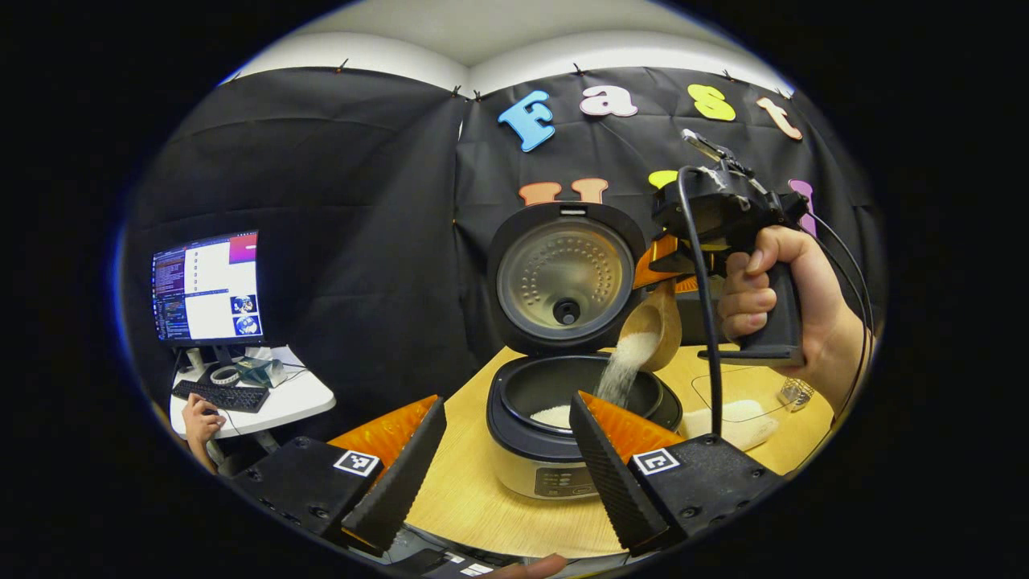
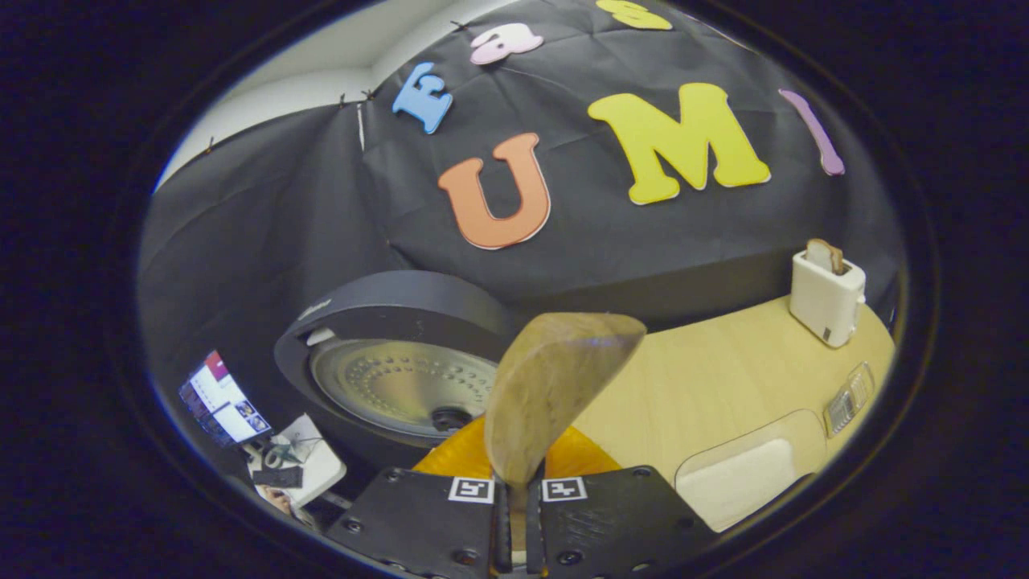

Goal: Close the left gripper, press the button to open the rice cooker; take a wooden spoon from the chopstick holder with the right hand, scoop a spoonful of rice and pour it into the rice cooker, then put the wooden spoon back into the chopstick holder.

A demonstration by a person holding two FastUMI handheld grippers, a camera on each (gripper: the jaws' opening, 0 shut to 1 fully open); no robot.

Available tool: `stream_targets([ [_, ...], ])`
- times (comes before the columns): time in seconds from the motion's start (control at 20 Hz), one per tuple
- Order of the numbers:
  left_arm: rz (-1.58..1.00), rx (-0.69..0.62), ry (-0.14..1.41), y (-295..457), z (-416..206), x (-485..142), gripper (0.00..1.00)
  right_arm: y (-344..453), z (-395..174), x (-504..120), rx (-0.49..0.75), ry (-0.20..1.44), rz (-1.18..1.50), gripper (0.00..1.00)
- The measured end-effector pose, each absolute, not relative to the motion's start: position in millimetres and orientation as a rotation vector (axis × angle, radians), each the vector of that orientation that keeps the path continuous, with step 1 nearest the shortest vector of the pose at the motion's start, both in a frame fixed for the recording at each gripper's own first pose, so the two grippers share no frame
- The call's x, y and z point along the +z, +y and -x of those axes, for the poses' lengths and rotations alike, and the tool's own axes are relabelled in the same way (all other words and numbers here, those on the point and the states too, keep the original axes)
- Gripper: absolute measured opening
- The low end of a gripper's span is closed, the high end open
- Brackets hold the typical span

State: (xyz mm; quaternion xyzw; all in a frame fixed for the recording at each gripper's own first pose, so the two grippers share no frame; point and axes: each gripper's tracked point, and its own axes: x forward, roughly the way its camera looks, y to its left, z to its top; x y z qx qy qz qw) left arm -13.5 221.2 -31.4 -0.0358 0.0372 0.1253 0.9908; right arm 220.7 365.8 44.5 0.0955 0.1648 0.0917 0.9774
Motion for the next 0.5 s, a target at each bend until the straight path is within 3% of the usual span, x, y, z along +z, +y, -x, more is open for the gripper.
stream_targets([
  [0.5, 0.073, 0.260, 0.078, 223.6, 13.6, -31.6, 0.98, 398.7, -212.2, 34.4, 0.242, 0.252, 0.198, 0.07],
])
